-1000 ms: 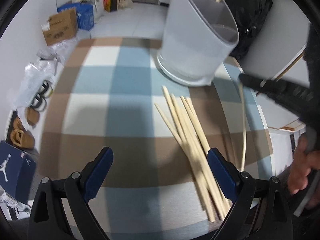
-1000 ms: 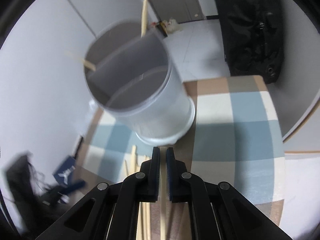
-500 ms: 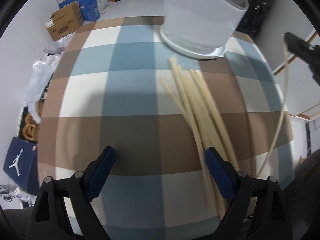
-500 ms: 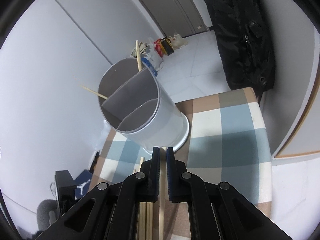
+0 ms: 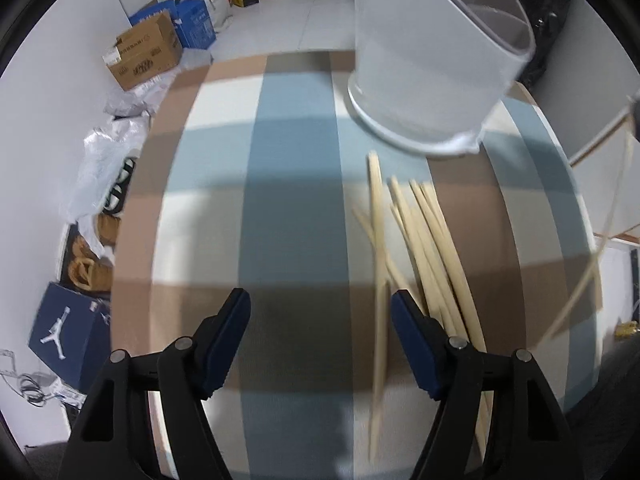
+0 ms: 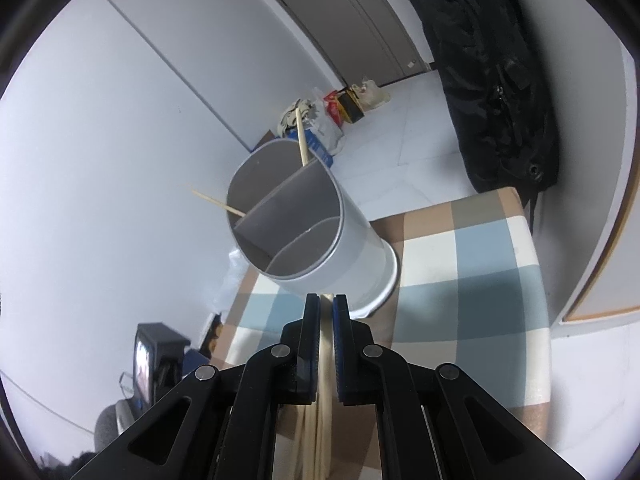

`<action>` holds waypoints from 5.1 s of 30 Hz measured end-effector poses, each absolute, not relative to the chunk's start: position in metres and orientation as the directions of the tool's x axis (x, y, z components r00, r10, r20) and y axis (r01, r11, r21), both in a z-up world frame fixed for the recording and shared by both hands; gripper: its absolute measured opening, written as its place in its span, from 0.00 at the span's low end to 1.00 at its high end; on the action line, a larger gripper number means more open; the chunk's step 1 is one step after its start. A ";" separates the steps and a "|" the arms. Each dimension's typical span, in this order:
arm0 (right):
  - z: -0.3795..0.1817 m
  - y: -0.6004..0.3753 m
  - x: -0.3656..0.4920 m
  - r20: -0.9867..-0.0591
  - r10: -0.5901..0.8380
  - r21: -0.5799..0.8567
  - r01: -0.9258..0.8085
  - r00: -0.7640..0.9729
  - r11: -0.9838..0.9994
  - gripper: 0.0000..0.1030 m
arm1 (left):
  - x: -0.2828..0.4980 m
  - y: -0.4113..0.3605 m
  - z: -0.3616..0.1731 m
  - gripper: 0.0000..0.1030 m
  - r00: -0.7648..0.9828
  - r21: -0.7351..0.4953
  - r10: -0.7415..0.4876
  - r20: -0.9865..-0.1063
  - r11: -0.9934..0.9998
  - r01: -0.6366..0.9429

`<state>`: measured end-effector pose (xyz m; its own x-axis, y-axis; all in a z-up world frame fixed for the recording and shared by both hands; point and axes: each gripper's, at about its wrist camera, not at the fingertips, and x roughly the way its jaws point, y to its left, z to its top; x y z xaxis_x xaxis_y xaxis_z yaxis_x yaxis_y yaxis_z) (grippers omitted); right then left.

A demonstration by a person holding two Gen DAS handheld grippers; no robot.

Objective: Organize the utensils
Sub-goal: 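Grasp a chopstick with the left gripper while the right gripper holds its chopstick, then lift both held chopsticks off the cloth and raise them upright, then carry both held chopsticks up and over toward the white holder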

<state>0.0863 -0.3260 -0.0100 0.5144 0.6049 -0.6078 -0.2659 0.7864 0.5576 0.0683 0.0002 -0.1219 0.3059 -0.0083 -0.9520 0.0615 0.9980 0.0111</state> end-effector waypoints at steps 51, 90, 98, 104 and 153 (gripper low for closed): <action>-0.008 -0.329 0.089 -0.587 0.578 0.527 -0.274 0.568 0.805 0.05 | 0.092 0.040 -0.070 0.02 0.468 -0.179 -0.130 -0.874 0.982 -0.061; -0.099 -0.337 0.203 -0.798 0.452 0.508 0.043 0.399 0.860 0.22 | 0.073 0.073 -0.065 0.02 0.607 -0.375 -0.290 -0.740 0.927 -0.014; -0.118 -0.327 0.221 -0.840 0.399 0.461 0.095 0.367 0.882 0.20 | 0.076 0.080 -0.072 0.02 0.593 -0.418 -0.316 -0.741 0.908 -0.039; -0.114 -0.315 0.228 -0.883 0.275 0.331 0.090 0.379 0.939 0.03 | 0.075 0.085 -0.073 0.02 0.587 -0.443 -0.331 -0.739 0.895 -0.052; -0.110 -0.309 0.187 -0.905 0.160 0.148 -0.063 0.395 0.987 0.04 | 0.070 0.090 -0.071 0.02 0.600 -0.459 -0.339 -0.725 0.887 -0.053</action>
